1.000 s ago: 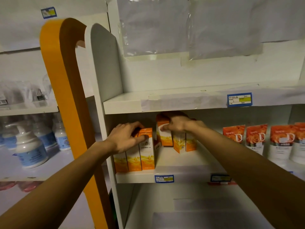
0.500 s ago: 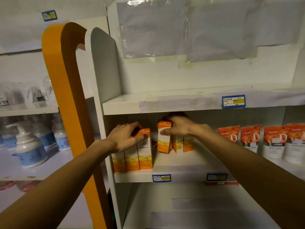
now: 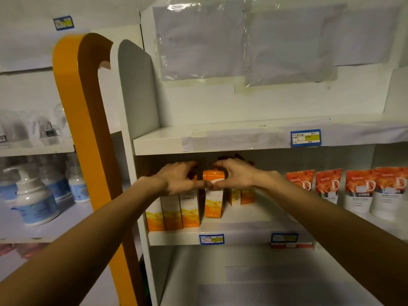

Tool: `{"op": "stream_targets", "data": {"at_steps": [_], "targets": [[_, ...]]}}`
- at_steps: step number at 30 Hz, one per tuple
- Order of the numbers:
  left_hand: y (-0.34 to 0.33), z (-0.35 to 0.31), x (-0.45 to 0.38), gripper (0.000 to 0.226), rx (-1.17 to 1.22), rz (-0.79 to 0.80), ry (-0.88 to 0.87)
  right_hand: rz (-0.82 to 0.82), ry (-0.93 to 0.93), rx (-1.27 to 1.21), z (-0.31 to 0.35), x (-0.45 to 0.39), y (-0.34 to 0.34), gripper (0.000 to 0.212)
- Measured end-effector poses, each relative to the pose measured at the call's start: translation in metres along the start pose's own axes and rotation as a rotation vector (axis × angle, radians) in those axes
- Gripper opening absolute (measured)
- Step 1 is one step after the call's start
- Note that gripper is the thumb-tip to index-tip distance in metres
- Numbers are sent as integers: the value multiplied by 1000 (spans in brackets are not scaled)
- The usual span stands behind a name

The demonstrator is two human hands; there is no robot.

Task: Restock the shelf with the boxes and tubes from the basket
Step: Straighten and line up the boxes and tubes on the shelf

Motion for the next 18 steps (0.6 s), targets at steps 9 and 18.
{"op": "stream_targets", "data": {"at_steps": [9,18], "targets": [[-8,-7,-21,81,19,100,-17,-27,-13,233,-17,2,-10,99],[-10,-15,-33,70,46,65,24,-56,-1,288,-34,14,-14,123]]}}
Point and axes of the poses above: each hand's wrist, its own x-axis away from the middle knuckle, its own y-axis out of the back of the hand, z = x × y, the point moved 1 cm from there along -x, towards the middle knuckle, and after that the axes turned 14 degrees about -x, right-handed, at the moved point
